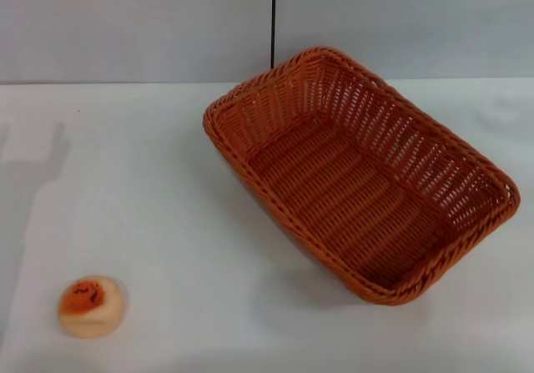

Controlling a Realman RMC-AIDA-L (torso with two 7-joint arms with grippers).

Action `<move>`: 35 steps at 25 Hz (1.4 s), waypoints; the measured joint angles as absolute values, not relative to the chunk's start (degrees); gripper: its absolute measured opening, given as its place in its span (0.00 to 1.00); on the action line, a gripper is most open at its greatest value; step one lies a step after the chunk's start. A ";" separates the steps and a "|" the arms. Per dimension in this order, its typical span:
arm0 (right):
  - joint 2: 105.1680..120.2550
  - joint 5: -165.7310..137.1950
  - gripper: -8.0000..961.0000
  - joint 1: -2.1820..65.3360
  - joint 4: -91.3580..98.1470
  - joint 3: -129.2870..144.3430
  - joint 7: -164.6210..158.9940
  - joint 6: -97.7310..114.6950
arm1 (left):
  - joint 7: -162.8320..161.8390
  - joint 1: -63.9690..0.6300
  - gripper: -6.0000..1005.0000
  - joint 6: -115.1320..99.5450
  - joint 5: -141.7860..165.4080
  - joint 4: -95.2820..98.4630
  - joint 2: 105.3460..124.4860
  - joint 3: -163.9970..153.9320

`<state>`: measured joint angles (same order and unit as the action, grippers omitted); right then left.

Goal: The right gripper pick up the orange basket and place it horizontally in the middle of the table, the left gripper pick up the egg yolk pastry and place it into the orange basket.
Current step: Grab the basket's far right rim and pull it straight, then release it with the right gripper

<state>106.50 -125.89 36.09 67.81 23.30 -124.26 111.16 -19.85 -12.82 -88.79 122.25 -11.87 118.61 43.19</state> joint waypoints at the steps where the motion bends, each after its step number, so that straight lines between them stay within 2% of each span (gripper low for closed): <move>1: 106.39 -128.23 0.67 37.07 67.80 24.90 -124.36 111.39 | -19.85 -12.82 0.86 -88.79 122.25 -11.87 118.61 43.19; 14: 106.46 -137.44 0.66 41.58 63.24 37.12 -125.11 106.91 | -20.31 -12.31 0.86 -90.09 122.25 -11.60 118.47 41.98; 27: 107.29 -140.12 0.65 43.20 55.45 45.57 -124.70 100.72 | -20.30 -12.78 0.86 -89.51 122.25 -11.25 118.47 42.01; 35: 108.39 -142.94 0.64 43.71 53.55 47.13 -124.22 96.86 | -20.30 -12.73 0.86 -89.38 122.25 -11.25 118.47 42.02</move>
<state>108.39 -142.94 43.71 53.55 47.13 -124.22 96.86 -20.30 -12.73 -89.38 122.25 -11.25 118.47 42.02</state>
